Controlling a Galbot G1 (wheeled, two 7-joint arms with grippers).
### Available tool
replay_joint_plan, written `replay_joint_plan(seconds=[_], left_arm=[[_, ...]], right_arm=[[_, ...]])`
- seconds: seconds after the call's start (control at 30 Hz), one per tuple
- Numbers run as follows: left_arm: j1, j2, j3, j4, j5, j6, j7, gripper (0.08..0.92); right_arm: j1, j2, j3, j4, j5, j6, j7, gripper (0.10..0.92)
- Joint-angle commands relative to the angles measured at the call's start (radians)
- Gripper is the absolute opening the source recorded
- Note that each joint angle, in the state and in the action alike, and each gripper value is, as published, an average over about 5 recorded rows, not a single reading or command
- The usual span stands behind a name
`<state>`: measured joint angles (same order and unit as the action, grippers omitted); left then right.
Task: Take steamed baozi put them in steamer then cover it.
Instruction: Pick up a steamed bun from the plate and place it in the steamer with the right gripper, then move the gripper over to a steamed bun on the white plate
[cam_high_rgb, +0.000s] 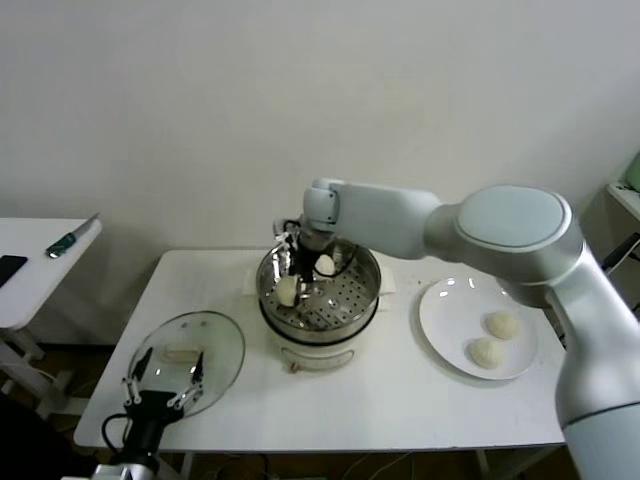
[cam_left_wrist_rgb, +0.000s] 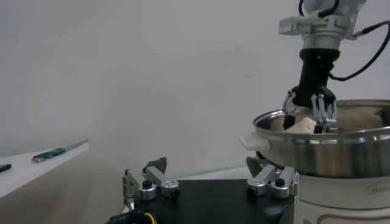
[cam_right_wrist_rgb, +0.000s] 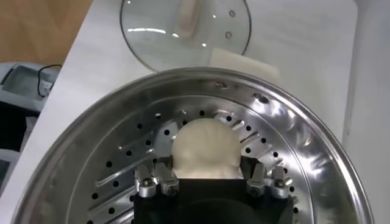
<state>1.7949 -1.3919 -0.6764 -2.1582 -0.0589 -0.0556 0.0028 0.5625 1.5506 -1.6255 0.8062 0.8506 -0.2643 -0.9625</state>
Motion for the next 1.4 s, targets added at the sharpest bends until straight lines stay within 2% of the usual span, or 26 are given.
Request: replay_joint_plan(seconds=[0.03,0.3,0.7,1.1,1.27,1.4], left_arm=[[-0.001,-0.002,0.001,0.002,-0.001,0.002,0.0,0.823],[0.001,-0.002,-0.001,0.006,0.0,0.002,-0.001,0.823],[-0.007,0.009,-0.017,-0.004,-0.012,0.015,0.0,0.823],[-0.036,0.004,-0.03,0.005,-0.012,0.034,-0.003,0.823],[-0.03,-0.003,-0.019,0.007,0.007,0.037,-0.008,0.823],[-0.02,-0.011,-0.015,0.003,0.022,0.038,-0.009,0.823]], right_arm=[[-0.033,0.022,0.004,-0.03,-0.026,-0.002,0.006,0.709],[-0.011,-0.008,0.049,-0.016,-0.05,-0.016,-0.019,0.814],[0.279,-0.289,-0.038,0.169,-0.055,0.074,-0.184,0.823],[0.259,-0.783,-0.024,0.448,-0.383,0.121,-0.187,0.823],[0.088,-0.911,0.072,0.433,-0.565,0.138,-0.181,0.823],[-0.064,-0.955,0.169,0.389,-0.672,0.165,-0.184,0.823]])
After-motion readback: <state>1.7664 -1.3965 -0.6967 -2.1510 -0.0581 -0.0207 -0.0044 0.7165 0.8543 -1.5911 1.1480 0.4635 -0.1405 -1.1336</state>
